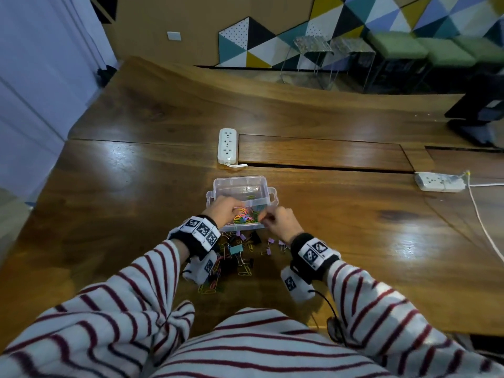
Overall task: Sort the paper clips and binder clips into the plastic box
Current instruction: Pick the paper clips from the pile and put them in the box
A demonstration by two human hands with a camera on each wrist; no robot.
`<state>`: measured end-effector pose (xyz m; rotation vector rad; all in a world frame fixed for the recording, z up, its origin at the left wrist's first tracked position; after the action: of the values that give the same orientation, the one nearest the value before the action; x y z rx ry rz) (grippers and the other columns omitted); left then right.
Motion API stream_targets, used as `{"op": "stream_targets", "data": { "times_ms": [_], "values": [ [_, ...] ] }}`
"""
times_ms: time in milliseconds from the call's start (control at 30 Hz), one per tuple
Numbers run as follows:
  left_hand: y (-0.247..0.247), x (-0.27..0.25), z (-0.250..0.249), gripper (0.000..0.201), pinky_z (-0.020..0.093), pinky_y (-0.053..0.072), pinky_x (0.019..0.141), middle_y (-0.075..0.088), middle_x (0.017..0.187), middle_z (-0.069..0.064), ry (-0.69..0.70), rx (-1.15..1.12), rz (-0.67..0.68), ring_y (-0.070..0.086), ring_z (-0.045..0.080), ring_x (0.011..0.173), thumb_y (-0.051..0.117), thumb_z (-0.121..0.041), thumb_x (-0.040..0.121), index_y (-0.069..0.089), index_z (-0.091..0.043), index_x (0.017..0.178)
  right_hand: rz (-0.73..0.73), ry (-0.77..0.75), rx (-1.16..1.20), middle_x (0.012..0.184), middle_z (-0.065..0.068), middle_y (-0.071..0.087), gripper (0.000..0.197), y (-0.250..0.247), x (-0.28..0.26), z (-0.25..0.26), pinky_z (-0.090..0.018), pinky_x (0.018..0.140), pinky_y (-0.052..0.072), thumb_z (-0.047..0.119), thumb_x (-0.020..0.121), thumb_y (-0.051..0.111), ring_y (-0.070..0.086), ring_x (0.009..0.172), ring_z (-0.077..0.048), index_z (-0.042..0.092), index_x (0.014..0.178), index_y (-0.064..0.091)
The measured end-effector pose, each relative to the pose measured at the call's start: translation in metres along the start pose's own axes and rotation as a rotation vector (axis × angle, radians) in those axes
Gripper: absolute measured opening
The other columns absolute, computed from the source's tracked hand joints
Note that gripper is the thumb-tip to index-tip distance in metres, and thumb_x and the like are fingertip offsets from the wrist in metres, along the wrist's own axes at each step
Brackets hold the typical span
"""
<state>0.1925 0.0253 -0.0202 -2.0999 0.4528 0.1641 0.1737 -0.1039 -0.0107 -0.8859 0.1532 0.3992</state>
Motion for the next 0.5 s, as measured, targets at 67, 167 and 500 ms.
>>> {"op": "stream_targets", "data": {
  "times_ms": [67,167,500],
  "values": [
    [-0.002,-0.012,-0.003,0.031,0.037,0.055,0.081,0.065,0.112,0.009,0.062,0.006,-0.015,0.065,0.021,0.083,0.048,-0.012,0.092,0.056,-0.016,0.122,0.114,-0.038,-0.098,0.106,-0.014,0.067,0.016,0.026,-0.017,-0.007,-0.039,0.092,0.051,0.006,0.087,0.053,0.063,0.097,-0.026,0.009,0.099,0.064],
    [-0.006,-0.039,0.001,0.029,0.027,0.049,0.093,0.064,0.118,0.007,0.114,-0.027,-0.054,0.063,0.016,0.102,0.047,-0.008,0.092,0.059,-0.011,0.118,0.21,-0.069,-0.215,0.108,-0.012,0.064,0.016,0.057,-0.034,-0.016,-0.039,0.093,0.048,0.01,0.087,0.055,0.059,0.1,-0.025,0.007,0.101,0.061],
    [0.041,-0.131,0.034,0.023,0.024,0.047,0.092,0.061,0.113,0.002,0.13,0.026,-0.04,0.057,0.013,0.103,0.048,-0.011,0.092,0.062,-0.011,0.11,-0.067,-0.119,-0.403,0.112,-0.011,0.06,0.024,0.061,-0.031,0.01,-0.034,0.079,0.048,0.019,0.091,0.05,0.059,0.103,-0.027,0.003,0.109,0.055]
  ]
}}
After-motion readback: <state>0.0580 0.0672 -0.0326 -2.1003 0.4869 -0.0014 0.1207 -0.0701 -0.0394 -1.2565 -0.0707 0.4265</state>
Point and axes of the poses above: each hand's wrist, its own x-axis towards the middle knuckle, its own y-axis out of the palm, z = x × y, the point moved 10 cm from there along x, towards the middle knuckle
